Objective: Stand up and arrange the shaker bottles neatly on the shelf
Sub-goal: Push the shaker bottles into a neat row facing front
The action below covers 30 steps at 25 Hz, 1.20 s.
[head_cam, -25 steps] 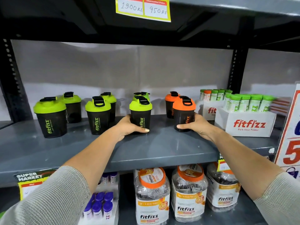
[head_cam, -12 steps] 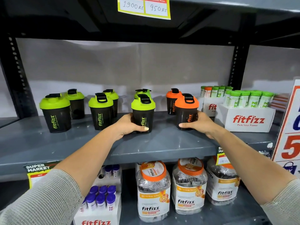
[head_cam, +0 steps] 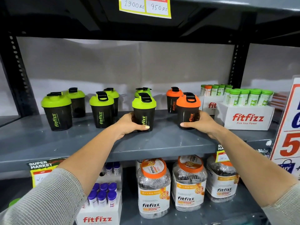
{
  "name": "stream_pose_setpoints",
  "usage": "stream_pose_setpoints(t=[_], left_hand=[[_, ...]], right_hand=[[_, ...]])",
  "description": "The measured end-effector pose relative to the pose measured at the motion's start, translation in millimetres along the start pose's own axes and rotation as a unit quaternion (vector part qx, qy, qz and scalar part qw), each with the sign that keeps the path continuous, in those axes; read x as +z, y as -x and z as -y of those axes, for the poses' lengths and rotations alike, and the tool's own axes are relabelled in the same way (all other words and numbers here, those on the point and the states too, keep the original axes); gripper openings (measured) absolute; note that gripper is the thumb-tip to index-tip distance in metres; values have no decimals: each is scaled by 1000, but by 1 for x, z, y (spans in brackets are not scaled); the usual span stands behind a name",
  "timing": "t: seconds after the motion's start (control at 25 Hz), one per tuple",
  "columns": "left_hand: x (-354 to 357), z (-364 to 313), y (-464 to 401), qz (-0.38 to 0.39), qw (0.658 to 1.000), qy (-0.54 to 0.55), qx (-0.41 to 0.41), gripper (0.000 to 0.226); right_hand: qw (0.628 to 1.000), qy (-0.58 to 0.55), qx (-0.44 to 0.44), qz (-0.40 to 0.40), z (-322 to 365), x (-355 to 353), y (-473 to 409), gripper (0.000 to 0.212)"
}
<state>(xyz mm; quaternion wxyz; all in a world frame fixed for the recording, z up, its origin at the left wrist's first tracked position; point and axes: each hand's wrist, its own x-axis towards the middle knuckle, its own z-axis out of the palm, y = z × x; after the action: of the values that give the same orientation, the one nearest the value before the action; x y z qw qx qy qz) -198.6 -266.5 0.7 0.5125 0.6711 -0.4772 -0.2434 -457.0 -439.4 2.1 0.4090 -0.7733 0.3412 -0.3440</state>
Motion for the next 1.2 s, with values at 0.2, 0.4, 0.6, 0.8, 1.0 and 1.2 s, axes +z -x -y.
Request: stream_pose_setpoints(t=[0.2,0.4,0.6,0.8,1.0,1.2], left_hand=[[1,0,3,-3,1000,-17,11,73],[0,0,4,-3,1000,-28,11,75],[2,-2,11,-17,999,-31,14,71],[-3,-1,28,-17,1000,12,-5,95],[-18,3,59,-52,997,-37,-52,119],[-65,11,108,-257,958,-126,14,11]], right_hand=[[1000,0,-8,-6,-2,1,3,74],[1000,12,-7,-2,-2,1,3,76],[999,38,-5,-3,-4,1,2,85],[997,27,69,-13,-1,-3,15,101],[981,-44,39,-187,24,33,87,79],[956,-144,-168,-193,89,147,145,38]])
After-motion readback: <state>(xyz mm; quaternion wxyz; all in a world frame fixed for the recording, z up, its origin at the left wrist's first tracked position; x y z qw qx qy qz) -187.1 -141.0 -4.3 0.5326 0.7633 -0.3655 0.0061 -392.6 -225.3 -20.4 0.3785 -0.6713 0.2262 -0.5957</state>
